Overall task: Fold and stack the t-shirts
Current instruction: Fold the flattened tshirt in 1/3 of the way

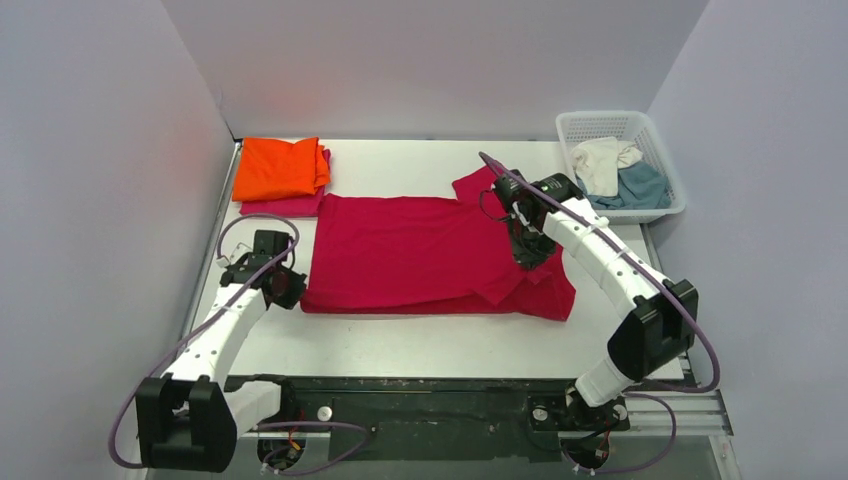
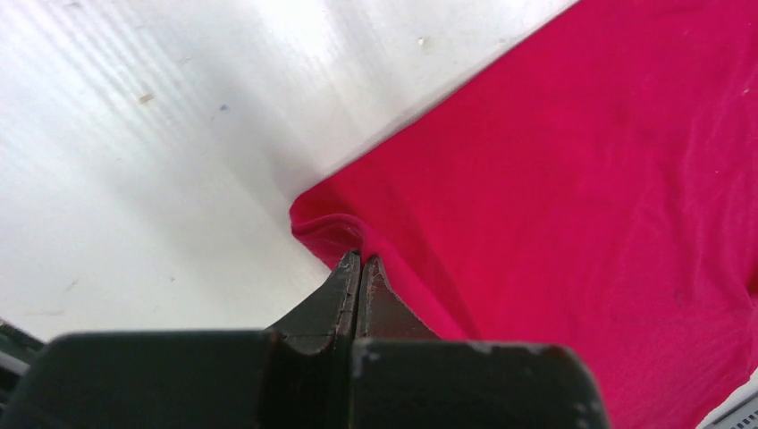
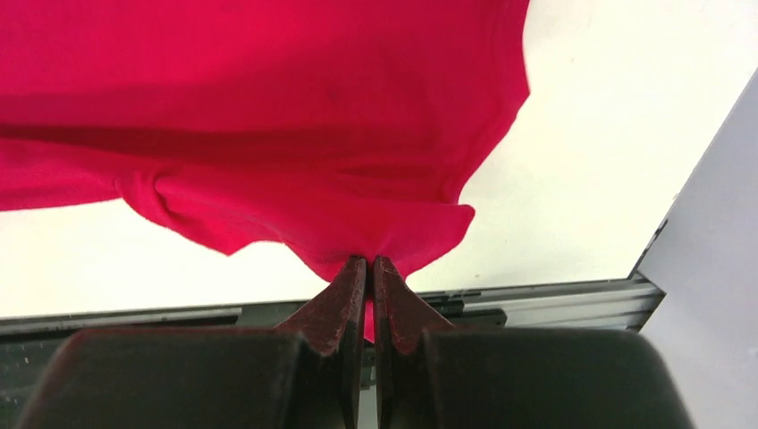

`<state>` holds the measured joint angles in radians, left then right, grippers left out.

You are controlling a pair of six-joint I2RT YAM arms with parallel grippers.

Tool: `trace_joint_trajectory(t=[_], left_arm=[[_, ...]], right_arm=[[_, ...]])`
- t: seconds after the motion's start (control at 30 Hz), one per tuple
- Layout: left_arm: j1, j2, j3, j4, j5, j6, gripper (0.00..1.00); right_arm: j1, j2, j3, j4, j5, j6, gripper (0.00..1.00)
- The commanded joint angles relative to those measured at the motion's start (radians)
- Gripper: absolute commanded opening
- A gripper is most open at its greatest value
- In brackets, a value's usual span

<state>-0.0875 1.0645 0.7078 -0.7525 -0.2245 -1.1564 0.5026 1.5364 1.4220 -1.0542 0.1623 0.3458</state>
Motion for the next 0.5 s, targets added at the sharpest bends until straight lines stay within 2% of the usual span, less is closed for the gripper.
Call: trace_joint_trajectory(t=[0.0,0.2,0.43,0.47], left_arm=[[0.015,0.098,0.079,0.144,0.035,0.047,0.0],[0.042,0.225,0.129,0.177,0.023,0.061,0.0],[0.072,0.337,0.134,0.267,0.081,0.06,0.0],[0.071,0.357,0.144,0.292,0.084,0.061,0.03]], right_arm=[[-0.03,0.085,0.11,-0.013,0.083,-0.026,0.0],[-0.064,0.209,0.222,-0.013,0.079,-0.068,0.0],[-0.098,0.374,0.358,-0.003,0.06,-0.108,0.0],[-0.107,0.391,0.369,0.004,0.054,-0.109,0.0]])
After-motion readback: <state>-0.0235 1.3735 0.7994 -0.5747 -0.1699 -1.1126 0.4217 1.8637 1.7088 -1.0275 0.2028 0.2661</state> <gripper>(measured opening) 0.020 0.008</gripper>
